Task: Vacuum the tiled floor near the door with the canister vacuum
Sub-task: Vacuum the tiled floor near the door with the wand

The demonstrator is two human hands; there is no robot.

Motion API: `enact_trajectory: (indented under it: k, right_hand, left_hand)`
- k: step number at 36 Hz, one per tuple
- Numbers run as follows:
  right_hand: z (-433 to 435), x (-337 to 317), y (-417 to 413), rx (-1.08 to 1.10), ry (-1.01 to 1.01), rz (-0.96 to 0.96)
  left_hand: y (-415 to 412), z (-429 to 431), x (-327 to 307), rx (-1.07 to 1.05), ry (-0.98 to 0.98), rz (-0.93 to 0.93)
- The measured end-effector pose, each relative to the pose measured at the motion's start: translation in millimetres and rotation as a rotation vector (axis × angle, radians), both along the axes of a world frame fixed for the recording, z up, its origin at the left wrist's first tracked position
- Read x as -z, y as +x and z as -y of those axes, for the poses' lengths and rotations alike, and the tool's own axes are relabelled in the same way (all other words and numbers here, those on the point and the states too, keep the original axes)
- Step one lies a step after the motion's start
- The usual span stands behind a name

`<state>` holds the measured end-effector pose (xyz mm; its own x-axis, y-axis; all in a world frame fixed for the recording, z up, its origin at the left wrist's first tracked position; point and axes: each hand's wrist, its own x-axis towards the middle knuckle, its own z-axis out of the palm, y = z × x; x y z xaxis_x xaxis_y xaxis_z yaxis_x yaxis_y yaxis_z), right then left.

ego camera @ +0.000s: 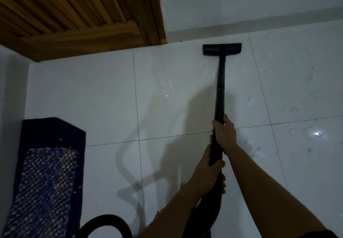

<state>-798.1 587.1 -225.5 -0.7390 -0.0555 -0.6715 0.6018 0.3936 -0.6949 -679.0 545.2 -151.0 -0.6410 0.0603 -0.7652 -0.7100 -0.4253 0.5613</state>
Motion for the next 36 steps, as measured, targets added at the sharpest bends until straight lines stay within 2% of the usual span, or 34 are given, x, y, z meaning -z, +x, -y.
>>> enact_trajectory:
  k: [36]
  right_hand:
    - [-17.5, -23.2, 91.3, 0.039, -0.022, 0.036]
  left_hand:
    - [88.2, -16.3, -26.5, 0.012, -0.018, 0.024]
